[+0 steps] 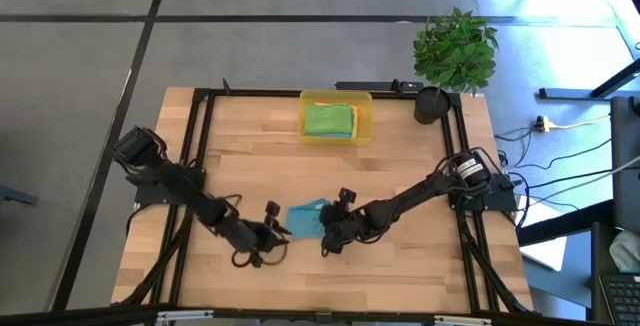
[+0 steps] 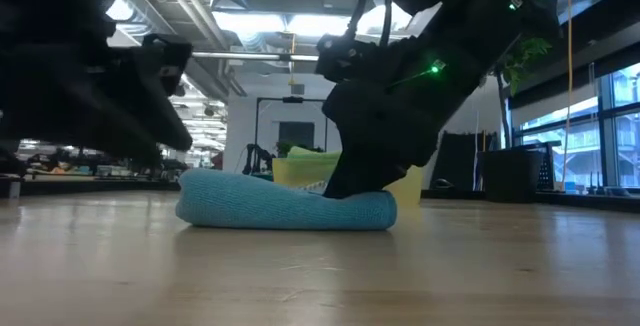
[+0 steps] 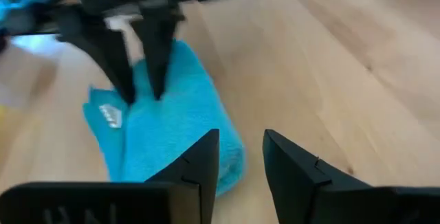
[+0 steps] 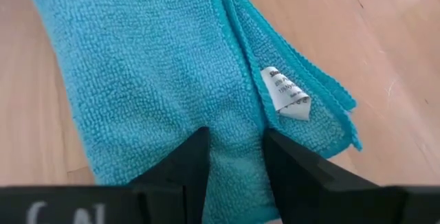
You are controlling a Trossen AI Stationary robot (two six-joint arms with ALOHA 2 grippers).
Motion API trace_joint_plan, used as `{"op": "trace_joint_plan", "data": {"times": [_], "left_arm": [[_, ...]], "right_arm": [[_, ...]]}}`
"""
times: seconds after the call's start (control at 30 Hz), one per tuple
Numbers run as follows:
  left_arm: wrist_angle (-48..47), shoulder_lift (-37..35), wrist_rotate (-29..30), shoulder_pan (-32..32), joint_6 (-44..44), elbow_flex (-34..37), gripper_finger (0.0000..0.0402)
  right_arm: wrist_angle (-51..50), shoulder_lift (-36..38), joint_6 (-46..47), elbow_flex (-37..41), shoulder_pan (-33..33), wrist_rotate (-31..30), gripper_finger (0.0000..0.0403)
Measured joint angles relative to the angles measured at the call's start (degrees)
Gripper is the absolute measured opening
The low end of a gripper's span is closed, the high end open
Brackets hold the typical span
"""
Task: Fold microfiber towels
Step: Put the folded blue microfiber cloth into the yellow bin
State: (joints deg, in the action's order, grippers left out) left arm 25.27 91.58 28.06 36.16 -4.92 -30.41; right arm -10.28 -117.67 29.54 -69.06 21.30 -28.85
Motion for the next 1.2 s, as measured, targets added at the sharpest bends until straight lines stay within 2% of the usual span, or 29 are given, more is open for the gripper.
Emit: {"op": "trace_joint_plan", "data": {"times": [0.13, 0.27, 0.47, 0.6, 0.8, 1.13, 1.2], "left_arm": [[-10.09, 4.24, 0.21, 0.94, -1.04, -7.07, 0.0121], [-20.69, 8.30, 3.43, 1.09, -1.38, -14.60, 0.0154], [-29.18, 13.68, 7.42, 0.33, -1.19, -20.60, 0.0208], [-29.97, 16.10, 9.40, -0.11, -0.33, -21.54, 0.0225], [-30.79, 18.00, 16.96, 0.05, -0.84, -21.55, 0.0225], [-35.89, 17.99, 19.29, -0.90, 0.73, -21.56, 0.0224], [-35.94, 17.83, 21.24, -0.34, 0.40, -21.46, 0.0223]], "right_arm": [[0.22, 0.00, 0.20, 0.00, -0.54, 1.03, 0.0139], [0.38, 0.02, 0.22, 0.00, -0.85, 3.08, 0.0139], [0.39, 0.04, 0.21, 0.01, -0.85, 3.34, 0.0139], [0.40, 0.04, 0.46, 0.02, -0.85, 3.89, 0.0139], [0.48, 0.04, 1.33, 0.02, -0.87, 4.32, 0.0139], [0.53, 0.07, 1.55, 0.04, -0.89, 5.19, 0.0139], [0.50, 0.07, 1.55, 0.04, -0.89, 5.26, 0.0139]]}}
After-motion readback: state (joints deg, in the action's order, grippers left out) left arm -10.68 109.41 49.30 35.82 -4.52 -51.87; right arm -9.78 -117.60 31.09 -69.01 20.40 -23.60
